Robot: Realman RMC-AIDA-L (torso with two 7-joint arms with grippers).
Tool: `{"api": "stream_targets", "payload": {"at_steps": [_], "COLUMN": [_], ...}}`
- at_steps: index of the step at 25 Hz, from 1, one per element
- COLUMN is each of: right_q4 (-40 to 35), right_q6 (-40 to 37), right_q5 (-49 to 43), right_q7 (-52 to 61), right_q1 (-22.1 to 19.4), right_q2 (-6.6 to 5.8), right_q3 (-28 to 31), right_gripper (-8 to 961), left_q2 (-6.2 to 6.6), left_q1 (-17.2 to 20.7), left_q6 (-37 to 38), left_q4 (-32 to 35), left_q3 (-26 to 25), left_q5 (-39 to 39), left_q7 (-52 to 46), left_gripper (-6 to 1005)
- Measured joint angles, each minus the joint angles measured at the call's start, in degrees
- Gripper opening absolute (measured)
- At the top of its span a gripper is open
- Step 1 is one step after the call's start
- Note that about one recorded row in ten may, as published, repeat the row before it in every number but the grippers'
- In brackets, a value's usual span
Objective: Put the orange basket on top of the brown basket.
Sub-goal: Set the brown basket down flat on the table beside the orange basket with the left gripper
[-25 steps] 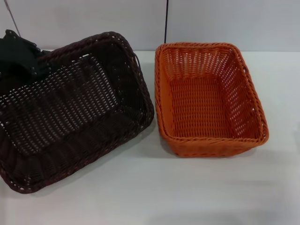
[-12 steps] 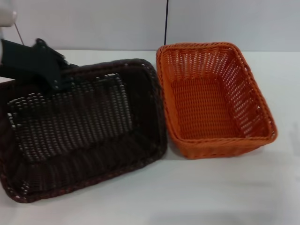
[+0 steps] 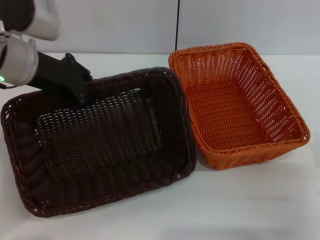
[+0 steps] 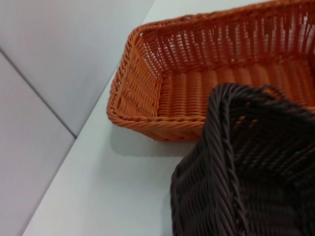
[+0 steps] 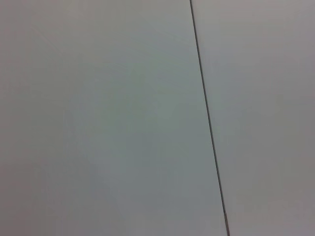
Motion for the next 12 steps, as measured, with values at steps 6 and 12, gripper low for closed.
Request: {"api": "stream_targets", "payload": {"at_steps": [6, 12], "right_q4": [0.1, 0.4], "right_q6": [-0.3, -0.6], "right_q5": [0.0, 0.0], "right_q7": [0.1, 0.2], "right_q1": [0.2, 0.3], "right_q2": [-0.04, -0.15], "right_q3": [0.0, 0.0], "right_gripper": [817, 816], "left_q2": [-0.03, -0.13], "left_q1": [0.8, 0.7], "left_q6": [2.8, 10.4], "left_q4": [-0.3, -0.7], "left_q3": [4.3, 8.5], "left_q5": [0.2, 0.3], "left_q7": [-0.2, -0.7], "left_gripper": [286, 488]}}
